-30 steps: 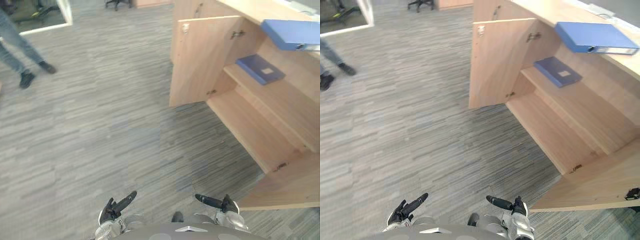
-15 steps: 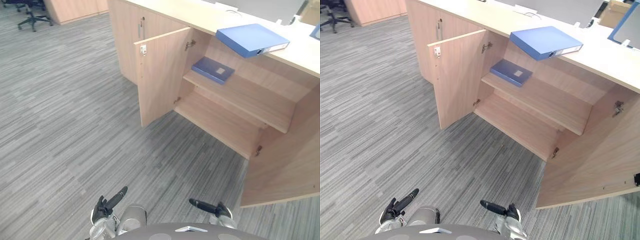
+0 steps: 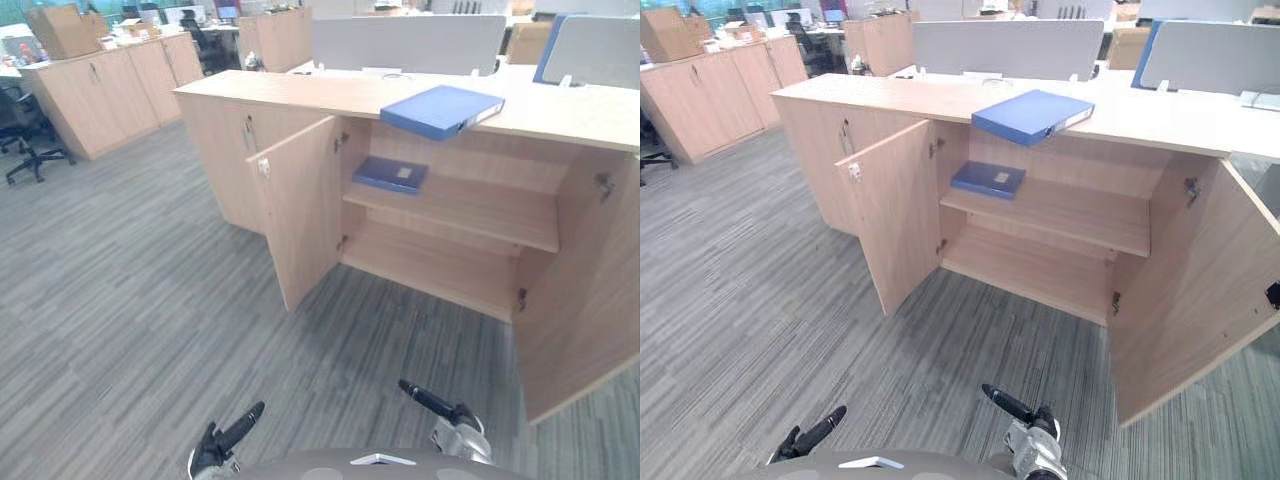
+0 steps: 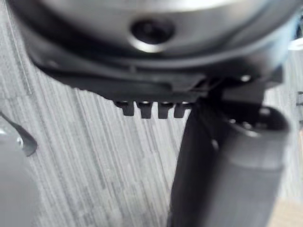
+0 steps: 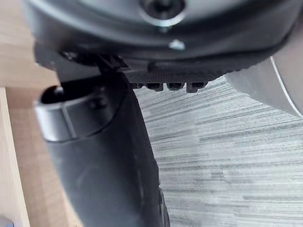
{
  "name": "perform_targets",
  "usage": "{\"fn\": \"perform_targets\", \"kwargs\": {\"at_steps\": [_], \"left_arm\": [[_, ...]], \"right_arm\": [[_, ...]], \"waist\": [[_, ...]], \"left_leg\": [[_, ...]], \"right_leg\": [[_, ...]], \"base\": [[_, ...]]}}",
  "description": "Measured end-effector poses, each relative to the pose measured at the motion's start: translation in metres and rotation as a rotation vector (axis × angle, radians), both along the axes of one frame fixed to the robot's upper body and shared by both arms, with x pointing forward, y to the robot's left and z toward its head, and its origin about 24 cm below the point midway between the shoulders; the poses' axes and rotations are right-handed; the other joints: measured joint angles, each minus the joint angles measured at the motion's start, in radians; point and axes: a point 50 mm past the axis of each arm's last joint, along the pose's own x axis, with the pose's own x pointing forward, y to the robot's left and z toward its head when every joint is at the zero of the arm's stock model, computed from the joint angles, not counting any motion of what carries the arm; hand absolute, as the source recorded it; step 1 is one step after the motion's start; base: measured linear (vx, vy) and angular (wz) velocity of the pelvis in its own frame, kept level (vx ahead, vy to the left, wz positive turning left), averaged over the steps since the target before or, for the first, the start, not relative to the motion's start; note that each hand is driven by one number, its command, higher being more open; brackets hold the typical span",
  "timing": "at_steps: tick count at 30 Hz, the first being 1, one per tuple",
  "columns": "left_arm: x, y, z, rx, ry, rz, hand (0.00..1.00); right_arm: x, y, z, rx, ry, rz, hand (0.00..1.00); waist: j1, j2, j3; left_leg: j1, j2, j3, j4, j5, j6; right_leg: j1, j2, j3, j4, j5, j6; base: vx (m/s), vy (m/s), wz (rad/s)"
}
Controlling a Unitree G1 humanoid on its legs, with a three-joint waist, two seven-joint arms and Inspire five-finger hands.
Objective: Walk over to the cabinet, pick up the folder, carry it to the office cabinet, place the folder inside the office cabinet, then close the office cabinet door
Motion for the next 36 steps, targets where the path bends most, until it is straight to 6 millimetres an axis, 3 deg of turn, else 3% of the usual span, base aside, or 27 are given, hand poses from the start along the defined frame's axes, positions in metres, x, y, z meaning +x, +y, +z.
{"fn": "perform_targets", "kwargs": {"at_steps": [2,3,4,6,7,8,10,11,16,20,22,24,25,27,29,32,33,34,35,36], "left_arm": [[0.003,-0.001,0.0,0.002,-0.001,-0.04,1.0],[0.006,-0.001,0.001,0.004,-0.008,-0.053,1.0],[0.011,0.0,0.002,0.009,-0.019,-0.065,1.0],[0.012,0.002,0.002,0.019,-0.025,-0.066,1.0],[0.012,0.009,0.004,0.041,-0.033,-0.062,1.0],[0.015,0.006,0.003,0.031,-0.033,-0.062,1.0],[0.014,-0.004,0.001,0.0,-0.027,-0.054,1.0],[0.017,-0.007,0.001,-0.011,-0.04,-0.045,1.0],[0.017,-0.007,0.001,-0.017,-0.047,-0.035,1.0],[0.003,-0.006,-0.002,-0.035,-0.001,0.03,1.0],[-0.003,-0.001,-0.003,-0.029,0.013,0.057,1.0],[-0.009,0.006,-0.002,-0.008,0.031,0.067,1.0],[-0.008,0.006,-0.002,-0.009,0.033,0.072,1.0],[-0.008,0.009,-0.002,-0.003,0.033,0.067,1.0],[-0.005,0.011,-0.001,0.008,0.029,0.017,1.0],[0.001,0.016,0.002,0.032,0.004,-0.012,1.0],[0.006,0.017,0.004,0.039,-0.015,-0.016,1.0],[0.009,0.015,0.004,0.046,-0.029,-0.036,1.0],[0.009,0.014,0.004,0.045,-0.029,-0.039,1.0],[0.009,0.012,0.003,0.037,-0.023,-0.048,1.0]], "right_arm": [[0.005,-0.001,0.001,0.004,-0.003,-0.007,1.0],[0.012,0.001,0.003,0.005,-0.018,0.001,1.0],[0.018,0.006,0.004,0.007,-0.027,0.025,1.0],[0.018,0.011,0.003,0.009,-0.021,0.053,1.0],[0.016,0.02,0.001,0.02,-0.003,0.078,1.0],[0.016,0.022,0.001,0.015,-0.003,0.103,1.0],[0.019,0.021,0.002,0.0,-0.001,0.132,1.0],[0.02,0.021,0.002,-0.004,-0.003,0.139,1.0],[0.015,0.021,0.0,0.008,0.006,0.141,1.0],[0.007,0.016,-0.003,0.043,0.022,0.059,1.0],[0.004,0.018,-0.005,0.063,0.044,0.044,1.0],[-0.001,0.019,-0.008,0.075,0.065,0.043,1.0],[-0.003,0.016,-0.008,0.067,0.075,0.048,1.0],[-0.008,0.017,-0.01,0.061,0.095,0.075,1.0],[-0.009,0.016,-0.01,0.052,0.1,0.081,1.0],[-0.007,0.019,-0.009,0.053,0.099,0.095,1.0],[-0.006,0.021,-0.01,0.058,0.098,0.093,1.0],[-0.005,0.022,-0.009,0.058,0.094,0.098,1.0],[-0.005,0.022,-0.009,0.055,0.094,0.103,1.0],[-0.005,0.019,-0.008,0.041,0.093,0.119,1.0]], "waist": [[0.001,0.017,0.028],[0.002,0.013,0.044],[0.003,0.012,0.071],[0.004,-0.002,0.076],[0.004,-0.045,0.072],[0.011,-0.044,0.071],[0.005,-0.006,0.064],[0.005,0.0,0.069],[0.005,-0.016,0.07],[0.005,0.001,0.048],[0.007,0.003,0.037],[0.004,-0.011,0.038],[0.002,-0.005,0.043],[0.01,-0.014,0.053],[0.011,-0.017,0.058],[0.024,-0.035,0.076],[0.035,-0.047,0.085],[0.037,-0.042,0.09],[0.036,-0.033,0.09],[0.037,-0.008,0.096]], "left_leg": [[0.031,0.044,0.016,-0.028,0.005,-0.004],[0.056,0.062,0.025,-0.046,0.008,-0.01],[0.101,0.084,0.044,-0.073,0.009,-0.029],[0.122,0.088,0.05,-0.078,-0.001,-0.046],[0.133,0.073,0.046,-0.077,-0.02,-0.073],[0.142,0.092,0.04,-0.066,-0.039,-0.09],[0.133,0.136,0.038,-0.061,-0.056,-0.117],[0.134,0.144,0.04,-0.064,-0.059,-0.123],[0.186,0.18,0.011,-0.103,-0.087,-0.137],[0.18,0.233,-0.034,-0.09,-0.133,-0.126],[0.148,0.246,-0.078,0.002,-0.131,-0.128],[0.056,0.24,-0.12,0.237,-0.13,-0.13],[-0.026,0.241,-0.14,0.465,-0.092,-0.161],[-0.121,0.244,-0.136,0.72,0.002,-0.168],[-0.211,0.238,-0.1,0.845,-0.063,-0.148],[-0.329,0.202,-0.058,0.785,-0.142,-0.133],[-0.363,0.185,-0.054,0.681,-0.149,-0.136],[-0.374,0.186,-0.076,0.446,-0.085,-0.134],[-0.372,0.189,-0.084,0.397,-0.06,-0.132],[-0.365,0.2,-0.089,0.356,0.024,-0.133]], "right_leg": [[0.004,0.06,-0.119,-0.055,-0.112,0.033],[0.004,0.089,-0.166,-0.096,-0.131,0.029],[0.003,0.124,-0.224,-0.177,-0.128,0.031],[0.004,0.148,-0.23,-0.271,-0.11,0.042],[0.005,0.16,-0.212,-0.38,-0.02,0.039],[0.011,0.18,-0.208,-0.379,0.012,-0.008],[0.017,0.231,-0.223,-0.409,-0.001,-0.021],[0.015,0.242,-0.226,-0.406,-0.017,-0.02],[0.032,0.255,-0.255,-0.328,-0.114,-0.023],[0.058,0.319,-0.285,-0.364,-0.15,-0.033],[0.08,0.35,-0.282,-0.402,-0.155,-0.039],[0.128,0.371,-0.272,-0.454,-0.145,-0.034],[0.18,0.392,-0.27,-0.491,-0.145,-0.035],[0.257,0.406,-0.247,-0.546,-0.145,-0.036],[0.322,0.406,-0.212,-0.594,-0.144,-0.035],[0.372,0.356,-0.149,-0.61,-0.141,-0.029],[0.389,0.32,-0.127,-0.611,-0.143,-0.013],[0.404,0.295,-0.099,-0.615,-0.168,0.043],[0.409,0.295,-0.095,-0.615,-0.175,0.056],[0.426,0.295,-0.072,-0.608,-0.203,0.11]], "base": [[0.12,-0.065,-0.37],[0.11,-0.175,-0.37],[0.12,-0.191,-0.22],[0.12,-0.181,-0.08],[0.19,-0.26,-0.07],[0.21,-0.259,-0.09],[0.18,-0.216,-0.1],[0.17,-0.207,-0.04],[0.11,-0.108,0.13],[0.15,-0.03,0.12],[0.27,-0.026,-0.12],[0.34,-0.049,-0.21],[0.3,-0.033,-0.21],[0.33,-0.012,-0.32],[0.3,0.039,-0.44],[0.32,0.189,-0.68],[0.34,0.329,-0.94],[0.27,0.3,-0.75],[0.21,0.272,-0.54],[0.23,0.306,-0.21]]}}
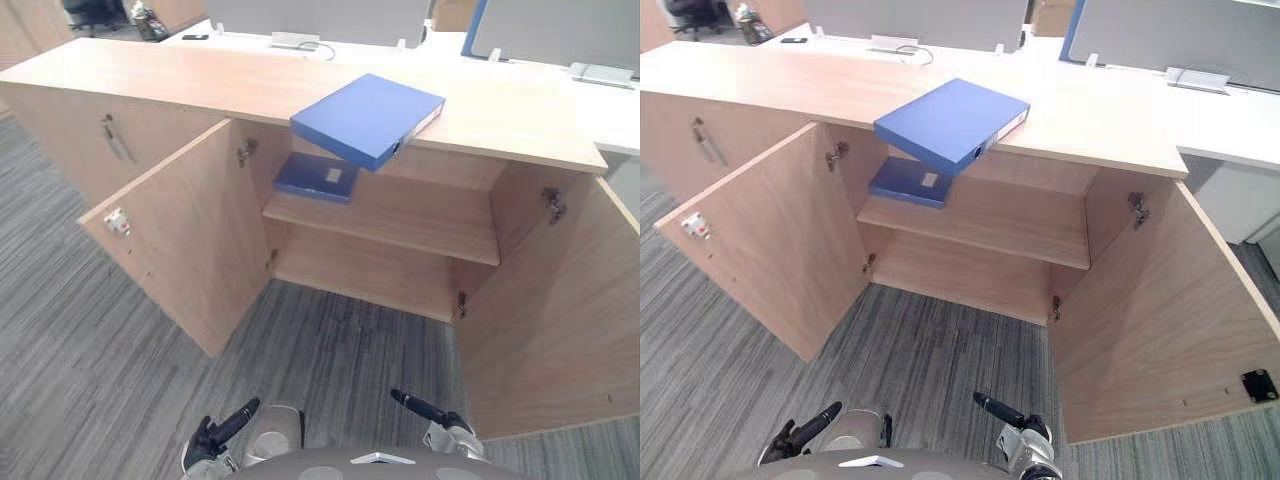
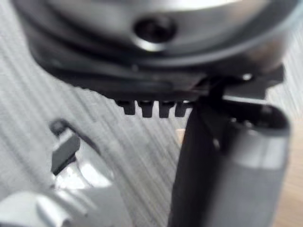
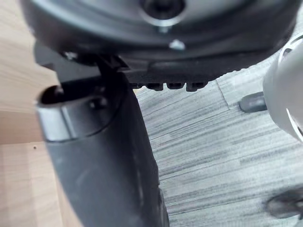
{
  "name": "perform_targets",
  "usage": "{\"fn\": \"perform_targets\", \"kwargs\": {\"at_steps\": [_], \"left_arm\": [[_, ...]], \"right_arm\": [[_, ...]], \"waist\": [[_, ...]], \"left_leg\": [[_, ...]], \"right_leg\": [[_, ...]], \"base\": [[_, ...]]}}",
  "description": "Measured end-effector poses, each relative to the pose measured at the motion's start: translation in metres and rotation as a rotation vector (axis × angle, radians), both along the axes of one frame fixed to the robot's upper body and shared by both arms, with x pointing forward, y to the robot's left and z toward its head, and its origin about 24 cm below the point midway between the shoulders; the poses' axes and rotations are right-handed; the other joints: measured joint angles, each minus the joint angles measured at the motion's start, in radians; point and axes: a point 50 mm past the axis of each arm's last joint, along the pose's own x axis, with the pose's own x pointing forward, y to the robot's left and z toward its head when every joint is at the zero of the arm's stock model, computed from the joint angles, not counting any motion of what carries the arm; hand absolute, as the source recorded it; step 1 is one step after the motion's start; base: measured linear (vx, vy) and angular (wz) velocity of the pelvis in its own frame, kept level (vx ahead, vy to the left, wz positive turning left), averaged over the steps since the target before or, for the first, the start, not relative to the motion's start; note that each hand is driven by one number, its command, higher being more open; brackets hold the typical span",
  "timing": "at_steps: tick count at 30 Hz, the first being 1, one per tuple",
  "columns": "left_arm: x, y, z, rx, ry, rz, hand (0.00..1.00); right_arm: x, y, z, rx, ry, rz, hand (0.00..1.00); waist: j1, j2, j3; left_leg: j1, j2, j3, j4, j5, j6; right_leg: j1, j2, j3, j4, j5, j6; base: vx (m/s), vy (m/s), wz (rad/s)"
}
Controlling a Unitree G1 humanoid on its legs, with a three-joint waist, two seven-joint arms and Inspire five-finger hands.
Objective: Walk over to the cabinet, pick up the folder, carry it to the office cabinet, place the folder inside the office cabinet, then close the office cabinet door
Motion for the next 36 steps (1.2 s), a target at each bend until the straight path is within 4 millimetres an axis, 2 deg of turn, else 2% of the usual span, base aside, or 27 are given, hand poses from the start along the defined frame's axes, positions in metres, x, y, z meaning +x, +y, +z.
{"fn": "perform_targets", "kwargs": {"at_steps": [1,2,3,5,6,8,10,11,13,14,15,16,17,18,19,20,22,23,24,25,27,31,33,36], "left_arm": [[0.0,0.006,0.001,0.012,0.001,0.0,1.0],[0.003,0.013,0.003,0.043,-0.012,0.004,1.0],[0.007,0.015,0.005,0.051,-0.019,0.004,1.0],[0.008,0.012,0.004,0.04,-0.018,0.005,1.0],[0.011,0.008,0.004,0.03,-0.025,0.008,1.0],[0.008,0.006,0.003,0.015,-0.022,0.026,1.0],[0.011,0.004,0.003,0.001,-0.034,0.015,1.0],[0.02,0.002,0.007,0.004,-0.071,-0.026,1.0],[0.04,-0.008,0.019,-0.013,-0.199,-0.091,1.0],[0.055,-0.013,0.034,-0.052,-0.334,-0.107,1.0],[0.07,-0.016,0.051,-0.071,-0.459,-0.145,1.0],[0.078,-0.017,0.06,-0.079,-0.518,-0.165,1.0],[0.09,-0.017,0.074,-0.096,-0.611,-0.177,1.0],[0.096,-0.018,0.083,-0.113,-0.671,-0.171,1.0],[0.102,-0.019,0.092,-0.126,-0.73,-0.172,1.0],[0.109,-0.021,0.104,-0.139,-0.802,-0.177,1.0],[0.114,-0.027,0.117,-0.164,-0.872,-0.19,1.0],[0.114,-0.031,0.119,-0.178,-0.885,-0.199,1.0],[0.11,-0.04,0.119,-0.206,-0.881,-0.211,1.0],[0.105,-0.048,0.119,-0.234,-0.881,-0.211,1.0],[0.101,-0.059,0.123,-0.272,-0.894,-0.207,1.0],[0.105,-0.077,0.143,-0.325,-0.973,-0.227,1.0],[0.106,-0.074,0.155,-0.303,-1.025,-0.206,1.0],[0.107,-0.063,0.166,-0.241,-1.049,-0.16,1.0]], "right_arm": [[0.0,0.008,-0.001,0.015,0.007,0.025,1.0],[0.003,0.018,-0.001,0.032,-0.002,0.045,1.0],[0.009,0.025,0.0,0.043,-0.016,0.059,1.0],[0.013,0.03,0.001,0.052,-0.027,0.071,1.0],[0.014,0.032,0.001,0.057,-0.026,0.073,1.0],[0.016,0.034,0.002,0.058,-0.033,0.081,1.0],[0.011,0.03,0.001,0.05,-0.023,0.077,1.0],[0.005,0.026,-0.001,0.041,-0.009,0.071,1.0],[-0.001,0.017,-0.002,0.023,0.007,0.066,1.0],[-0.003,0.012,-0.002,0.01,0.015,0.065,1.0],[-0.005,0.01,-0.002,0.005,0.015,0.063,1.0],[-0.004,0.009,-0.001,0.003,0.004,0.06,1.0],[0.0,0.009,0.001,0.001,-0.021,0.07,1.0],[0.002,0.01,0.002,0.007,-0.034,0.076,1.0],[0.004,0.012,0.003,0.01,-0.045,0.082,1.0],[0.006,0.015,0.003,0.013,-0.058,0.097,1.0],[0.009,0.019,0.004,0.019,-0.074,0.128,1.0],[0.01,0.021,0.005,0.019,-0.078,0.14,1.0],[0.007,0.022,0.004,0.019,-0.068,0.157,1.0],[0.003,0.025,0.002,0.023,-0.058,0.174,1.0],[0.003,0.027,0.002,0.021,-0.056,0.194,1.0],[0.002,0.023,0.004,0.0,-0.062,0.195,1.0],[-0.002,0.023,0.007,-0.017,-0.086,0.212,1.0],[-0.01,0.023,0.01,-0.036,-0.104,0.218,1.0]], "waist": [[0.0,-0.025,0.002],[0.0,-0.064,-0.008],[0.008,-0.074,-0.004],[0.021,-0.072,-0.007],[0.026,-0.063,-0.01],[0.026,-0.056,-0.022],[0.025,-0.057,-0.05],[0.025,-0.055,-0.069],[0.023,-0.043,-0.078],[0.023,-0.039,-0.08],[0.019,-0.046,-0.077],[0.016,-0.053,-0.074],[0.004,-0.064,-0.073],[-0.003,-0.067,-0.071],[-0.011,-0.064,-0.069],[-0.017,-0.063,-0.064],[-0.027,-0.063,-0.06],[-0.028,-0.066,-0.057],[-0.028,-0.062,-0.057],[-0.023,-0.069,-0.056],[-0.024,-0.07,-0.052],[-0.015,-0.076,-0.031],[-0.009,-0.085,-0.036],[-0.004,-0.094,-0.054]], "left_leg": [[0.014,-0.031,0.02,-0.018,-0.005,0.007],[0.019,-0.062,0.037,-0.05,-0.009,0.01],[0.02,-0.078,0.045,-0.051,-0.011,0.027],[0.042,-0.084,0.064,-0.06,-0.023,0.046],[0.069,-0.09,0.076,-0.097,-0.018,0.055],[0.12,-0.112,0.099,-0.177,0.004,0.075],[0.167,-0.148,0.112,-0.262,0.033,0.089],[0.189,-0.172,0.12,-0.307,0.046,0.1],[0.228,-0.196,0.133,-0.354,0.056,0.115],[0.26,-0.209,0.144,-0.386,0.064,0.125],[0.291,-0.227,0.151,-0.401,0.066,0.128],[0.306,-0.237,0.151,-0.403,0.066,0.128],[0.328,-0.248,0.152,-0.405,0.066,0.128],[0.348,-0.25,0.152,-0.414,0.066,0.128],[0.363,-0.246,0.153,-0.423,0.065,0.129],[0.377,-0.235,0.154,-0.433,0.063,0.132],[0.378,-0.212,0.153,-0.428,0.056,0.131],[0.379,-0.202,0.152,-0.419,0.05,0.123],[0.374,-0.181,0.147,-0.395,0.033,0.107],[0.364,-0.165,0.146,-0.37,0.016,0.09],[0.336,-0.143,0.144,-0.351,0.006,0.074],[0.329,-0.114,0.143,-0.361,0.023,0.052],[0.335,-0.088,0.14,-0.366,0.02,0.036],[0.333,-0.073,0.123,-0.377,0.023,0.028]], "right_leg": [[0.003,-0.031,0.017,-0.004,0.001,-0.004],[-0.008,-0.045,0.033,-0.013,0.007,-0.015],[-0.005,-0.048,0.034,-0.032,0.027,-0.036],[0.006,-0.058,0.05,-0.058,0.101,-0.019],[0.011,-0.066,0.057,-0.072,0.151,-0.017],[0.008,-0.094,0.073,-0.075,0.206,-0.003],[0.002,-0.13,0.077,-0.069,0.23,0.002],[-0.01,-0.155,0.091,-0.049,0.233,0.004],[-0.059,-0.186,0.13,0.047,0.232,0.005],[-0.119,-0.208,0.162,0.176,0.231,0.004],[-0.188,-0.236,0.19,0.321,0.237,0.002],[-0.216,-0.253,0.197,0.39,0.249,-0.004],[-0.263,-0.276,0.202,0.49,0.271,-0.034],[-0.29,-0.289,0.197,0.548,0.271,-0.05],[-0.317,-0.29,0.176,0.594,0.248,-0.073],[-0.349,-0.283,0.136,0.625,0.213,-0.114],[-0.378,-0.257,0.07,0.582,0.164,-0.107],[-0.376,-0.237,0.052,0.531,0.159,-0.11],[-0.338,-0.213,0.045,0.479,0.141,-0.088],[-0.289,-0.179,0.045,0.393,0.113,-0.049],[-0.236,-0.14,0.041,0.262,0.084,-0.039],[-0.163,-0.094,0.016,0.112,0.071,-0.023],[-0.148,-0.063,0.011,0.073,0.074,-0.027],[-0.119,-0.037,-0.012,0.021,0.094,-0.033]], "base": [[0.3,0.33,-0.16],[0.35,0.292,-0.04],[0.31,0.21,-0.04],[0.26,0.214,-0.11],[0.16,0.155,-0.18],[0.16,0.156,-0.24],[0.18,0.141,-0.14],[0.15,0.112,-0.12],[0.13,0.122,-0.21],[0.11,0.138,-0.28],[0.11,0.135,-0.25],[0.11,0.11,-0.24],[0.1,0.072,-0.19],[0.1,0.058,-0.22],[0.07,0.033,-0.16],[0.03,0.006,-0.1],[0.0,-0.034,-0.05],[-0.02,-0.108,-0.02],[-0.02,-0.167,-0.1],[-0.02,-0.207,-0.12],[-0.03,-0.192,-0.1],[-0.02,-0.184,-0.04],[-0.03,-0.113,-0.02],[0.06,-0.08,0.1]]}}
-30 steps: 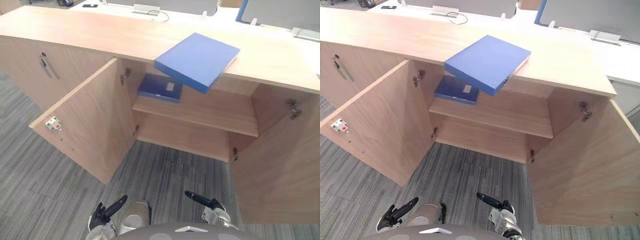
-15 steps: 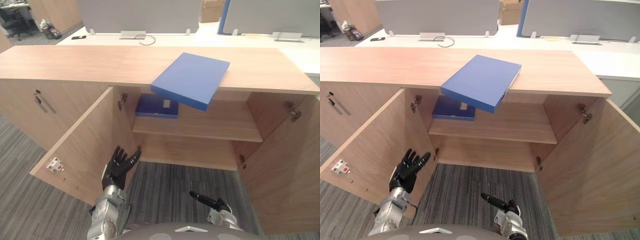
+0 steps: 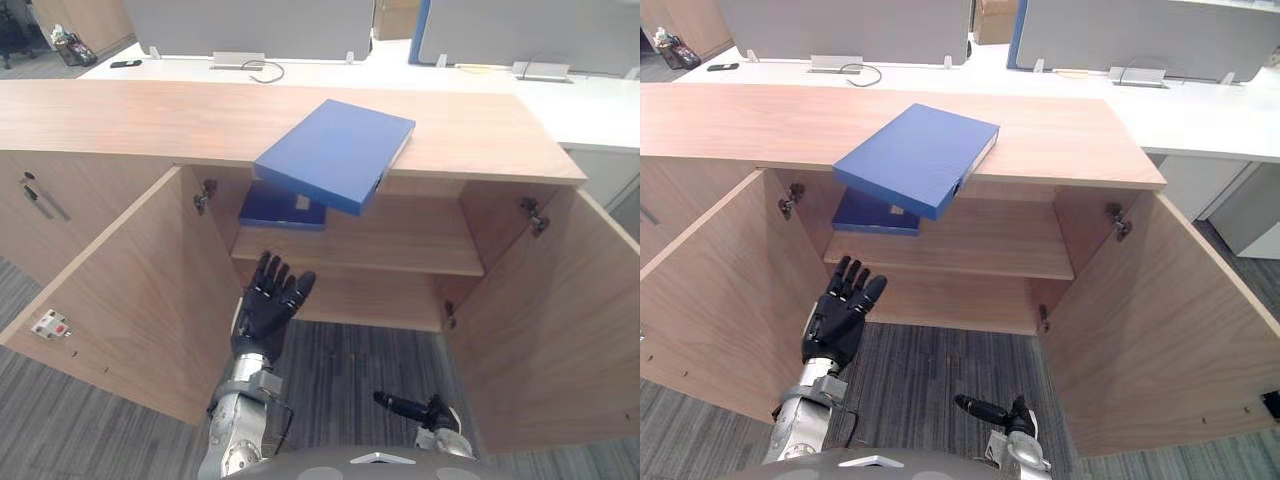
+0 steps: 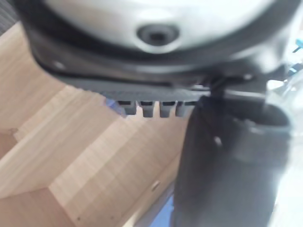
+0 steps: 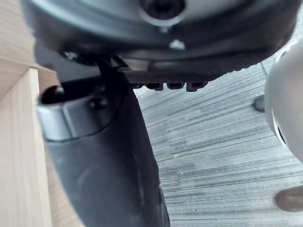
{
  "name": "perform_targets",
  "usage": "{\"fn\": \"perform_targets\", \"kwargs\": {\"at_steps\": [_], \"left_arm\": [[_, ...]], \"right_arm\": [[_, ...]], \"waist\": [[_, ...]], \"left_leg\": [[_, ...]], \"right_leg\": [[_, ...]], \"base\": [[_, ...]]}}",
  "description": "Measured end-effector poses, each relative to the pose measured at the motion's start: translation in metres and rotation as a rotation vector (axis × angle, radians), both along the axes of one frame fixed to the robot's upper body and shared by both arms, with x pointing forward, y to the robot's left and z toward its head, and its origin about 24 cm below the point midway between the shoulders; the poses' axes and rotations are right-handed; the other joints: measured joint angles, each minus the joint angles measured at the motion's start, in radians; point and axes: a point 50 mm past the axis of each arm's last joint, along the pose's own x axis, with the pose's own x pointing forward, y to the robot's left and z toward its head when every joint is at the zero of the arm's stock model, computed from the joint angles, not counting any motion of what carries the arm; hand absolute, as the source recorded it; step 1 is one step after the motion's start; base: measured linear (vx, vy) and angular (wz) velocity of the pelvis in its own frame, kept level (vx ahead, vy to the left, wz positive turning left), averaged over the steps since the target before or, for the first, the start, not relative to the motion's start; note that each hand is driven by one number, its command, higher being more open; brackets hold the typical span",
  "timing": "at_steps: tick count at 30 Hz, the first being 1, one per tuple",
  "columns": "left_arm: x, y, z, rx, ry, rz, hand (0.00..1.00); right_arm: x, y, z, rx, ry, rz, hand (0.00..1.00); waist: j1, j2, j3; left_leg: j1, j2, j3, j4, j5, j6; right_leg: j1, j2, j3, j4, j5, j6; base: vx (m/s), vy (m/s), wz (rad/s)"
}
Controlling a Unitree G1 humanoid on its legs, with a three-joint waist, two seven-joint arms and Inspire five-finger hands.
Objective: Walk over to the cabinet, pick up the folder, carry it to the office cabinet, place the folder inside the office cabinet, then close the office cabinet door
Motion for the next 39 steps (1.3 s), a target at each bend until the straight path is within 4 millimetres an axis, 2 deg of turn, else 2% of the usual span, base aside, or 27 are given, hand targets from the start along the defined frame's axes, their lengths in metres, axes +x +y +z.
{"fn": "perform_targets", "kwargs": {"at_steps": [4,8,10,13,16,19,21,24,26,27,30,33,34,39], "left_arm": [[-0.003,0.021,0.015,0.135,-0.01,0.128,1.0],[-0.006,0.039,0.032,0.389,0.012,0.274,1.0],[-0.01,0.053,0.045,0.552,0.023,0.411,1.0],[-0.016,0.071,0.066,0.771,0.018,0.632,1.0],[-0.018,0.075,0.083,0.913,-0.015,0.769,1.0],[-0.011,0.076,0.105,1.077,-0.1,0.887,1.0],[-0.004,0.079,0.119,1.187,-0.143,0.974,1.0],[0.006,0.081,0.133,1.261,-0.189,1.039,1.0],[0.011,0.081,0.138,1.323,-0.222,1.043,1.0],[0.017,0.081,0.139,1.375,-0.247,1.028,1.0],[0.03,0.083,0.136,1.457,-0.262,0.959,1.0],[0.046,0.08,0.126,1.553,-0.249,0.845,1.0],[0.056,0.078,0.116,1.625,-0.238,0.762,1.0],[0.072,0.081,0.086,1.768,-0.17,0.545,1.0]], "right_arm": [[-0.003,0.008,0.004,0.011,-0.019,0.011,1.0],[-0.008,0.013,0.008,0.014,-0.025,0.043,1.0],[-0.006,0.018,0.014,-0.002,-0.057,0.092,1.0],[0.003,0.029,0.021,0.002,-0.111,0.162,1.0],[0.008,0.031,0.024,-0.016,-0.131,0.185,1.0],[0.013,0.03,0.027,-0.042,-0.149,0.196,1.0],[0.011,0.029,0.025,-0.044,-0.134,0.188,1.0],[0.005,0.027,0.017,-0.041,-0.083,0.178,1.0],[0.001,0.025,0.013,-0.044,-0.056,0.187,1.0],[-0.002,0.025,0.011,-0.043,-0.037,0.193,1.0],[-0.003,0.027,0.005,-0.045,0.0,0.225,1.0],[0.001,0.024,0.003,-0.052,0.006,0.228,1.0],[0.002,0.02,0.001,-0.06,0.014,0.231,1.0],[0.002,0.01,-0.003,-0.082,0.048,0.233,1.0]], "waist": [[0.01,-0.012,-0.011],[0.031,-0.029,-0.015],[0.031,-0.04,-0.023],[0.031,-0.052,-0.032],[0.035,-0.065,-0.047],[0.037,-0.063,-0.049],[0.023,-0.048,-0.058],[0.001,-0.03,-0.076],[-0.005,-0.017,-0.08],[-0.011,-0.023,-0.085],[-0.029,-0.018,-0.083],[-0.037,-0.015,-0.083],[-0.041,-0.011,-0.082],[-0.053,0.002,-0.083]], "left_leg": [[-0.018,0.011,-0.005,0.001,0.001,-0.001],[-0.015,0.013,-0.023,-0.007,0.001,-0.001],[-0.009,0.012,-0.027,-0.012,0.001,0.0],[-0.002,0.011,-0.024,-0.015,0.001,0.0],[0.006,0.006,-0.023,-0.019,0.0,0.002],[0.002,-0.001,-0.021,-0.022,-0.002,0.002],[0.0,-0.01,-0.013,-0.036,0.0,0.001],[-0.013,-0.017,-0.006,-0.035,0.001,0.003],[-0.02,-0.022,-0.001,-0.035,0.004,0.002],[-0.023,-0.024,0.003,-0.033,0.011,0.012],[-0.032,-0.035,-0.003,-0.016,0.016,0.018],[-0.042,-0.038,-0.029,-0.012,0.014,0.018],[-0.048,-0.039,-0.029,-0.015,0.02,0.024],[-0.041,-0.043,-0.028,-0.057,0.055,0.028]], "right_leg": [[0.018,0.02,-0.012,-0.058,0.037,0.005],[0.032,0.024,-0.031,-0.079,0.087,0.017],[0.042,0.024,-0.033,-0.094,0.117,0.02],[0.042,0.023,-0.031,-0.099,0.132,0.021],[0.053,0.023,-0.029,-0.111,0.134,0.021],[0.053,0.023,-0.022,-0.131,0.134,0.02],[0.047,0.024,-0.01,-0.148,0.135,0.015],[0.033,0.025,0.014,-0.165,0.145,-0.001],[0.019,0.024,0.042,-0.174,0.147,-0.003],[0.019,0.021,0.056,-0.187,0.147,-0.003],[0.017,0.018,0.068,-0.2,0.148,-0.004],[0.003,0.017,0.091,-0.2,0.148,-0.003],[-0.006,0.017,0.09,-0.199,0.155,-0.006],[-0.014,0.016,0.085,-0.214,0.183,-0.017]], "base": [[0.09,-0.022,0.08],[0.04,0.06,0.14],[0.02,0.109,0.11],[-0.01,0.078,-0.02],[-0.04,0.031,-0.02],[-0.07,-0.005,-0.08],[-0.07,-0.014,-0.16],[-0.05,0.015,-0.18],[-0.03,0.028,-0.22],[-0.02,0.018,-0.18],[-0.02,0.002,-0.13],[-0.06,-0.012,-0.15],[-0.08,0.002,-0.01],[-0.08,0.004,0.0]]}}
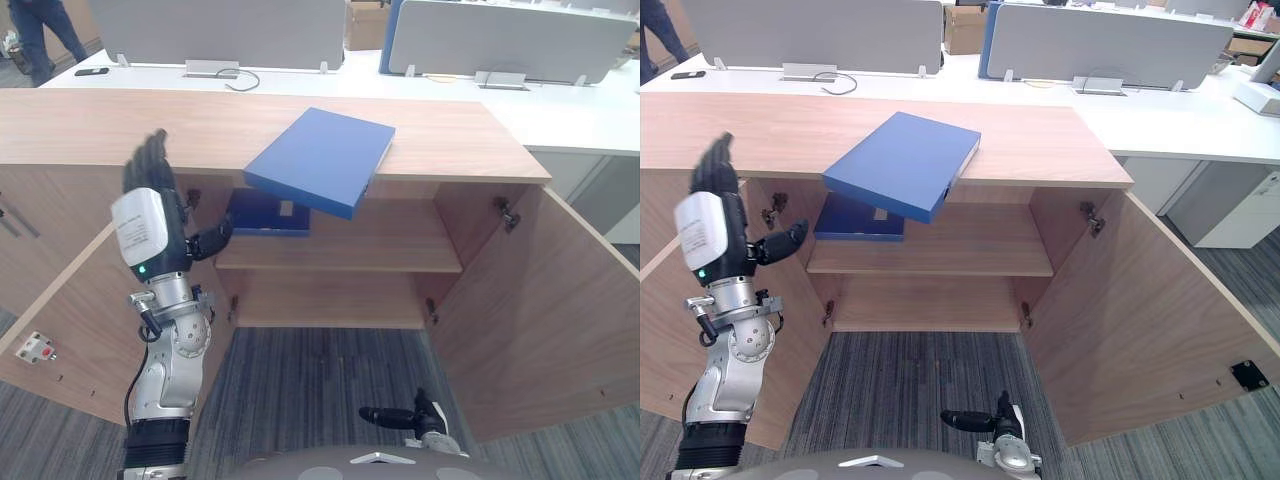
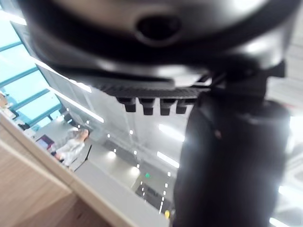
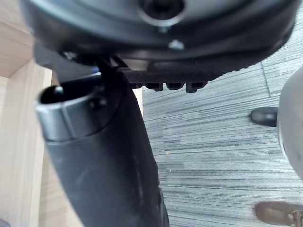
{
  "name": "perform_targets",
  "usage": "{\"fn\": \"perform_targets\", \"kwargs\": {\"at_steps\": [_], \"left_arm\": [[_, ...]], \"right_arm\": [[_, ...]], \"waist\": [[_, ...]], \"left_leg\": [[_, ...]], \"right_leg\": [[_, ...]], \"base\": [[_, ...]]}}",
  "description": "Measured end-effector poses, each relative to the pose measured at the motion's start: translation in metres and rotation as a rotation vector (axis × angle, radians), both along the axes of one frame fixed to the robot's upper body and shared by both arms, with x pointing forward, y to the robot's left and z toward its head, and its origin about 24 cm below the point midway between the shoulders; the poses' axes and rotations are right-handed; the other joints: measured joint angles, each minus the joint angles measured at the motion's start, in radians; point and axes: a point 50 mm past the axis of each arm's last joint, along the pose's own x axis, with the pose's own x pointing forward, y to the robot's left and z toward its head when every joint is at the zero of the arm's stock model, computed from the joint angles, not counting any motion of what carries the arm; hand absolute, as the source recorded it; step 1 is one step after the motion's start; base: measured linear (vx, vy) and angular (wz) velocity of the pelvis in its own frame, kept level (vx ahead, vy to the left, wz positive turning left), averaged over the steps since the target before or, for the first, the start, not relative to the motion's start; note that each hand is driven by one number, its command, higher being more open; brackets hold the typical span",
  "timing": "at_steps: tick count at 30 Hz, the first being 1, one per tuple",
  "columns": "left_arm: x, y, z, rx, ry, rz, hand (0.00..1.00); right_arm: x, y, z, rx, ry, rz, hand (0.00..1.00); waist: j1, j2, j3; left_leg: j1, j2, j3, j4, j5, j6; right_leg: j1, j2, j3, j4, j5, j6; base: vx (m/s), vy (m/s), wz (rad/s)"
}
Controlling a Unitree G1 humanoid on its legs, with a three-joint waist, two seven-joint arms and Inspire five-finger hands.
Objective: Walk over to the cabinet, pick up the folder, carry it to the office cabinet, place the folder inside the office cabinet, then close the office cabinet door
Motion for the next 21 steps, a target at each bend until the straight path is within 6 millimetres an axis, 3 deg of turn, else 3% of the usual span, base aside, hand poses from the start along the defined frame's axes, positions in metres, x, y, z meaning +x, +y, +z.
{"fn": "perform_targets", "kwargs": {"at_steps": [10,21], "left_arm": [[0.021,-0.001,-0.005,0.161,0.117,-0.129,1.0],[0.041,-0.007,0.014,0.349,0.093,-0.199,1.0]], "right_arm": [[-0.003,-0.01,-0.005,-0.012,0.044,0.008,1.0],[0.0,-0.011,-0.004,-0.016,0.04,0.019,1.0]], "waist": [[-0.003,0.007,0.005],[-0.025,-0.007,0.015]], "left_leg": [[0.079,-0.006,-0.002,-0.199,0.115,-0.019],[0.077,-0.01,0.015,-0.199,0.122,-0.013]], "right_leg": [[-0.008,0.002,-0.002,-0.019,0.017,-0.006],[-0.012,0.002,0.024,-0.04,0.017,-0.005]], "base": [[-0.07,-0.021,0.0],[-0.02,-0.007,-0.05]]}}
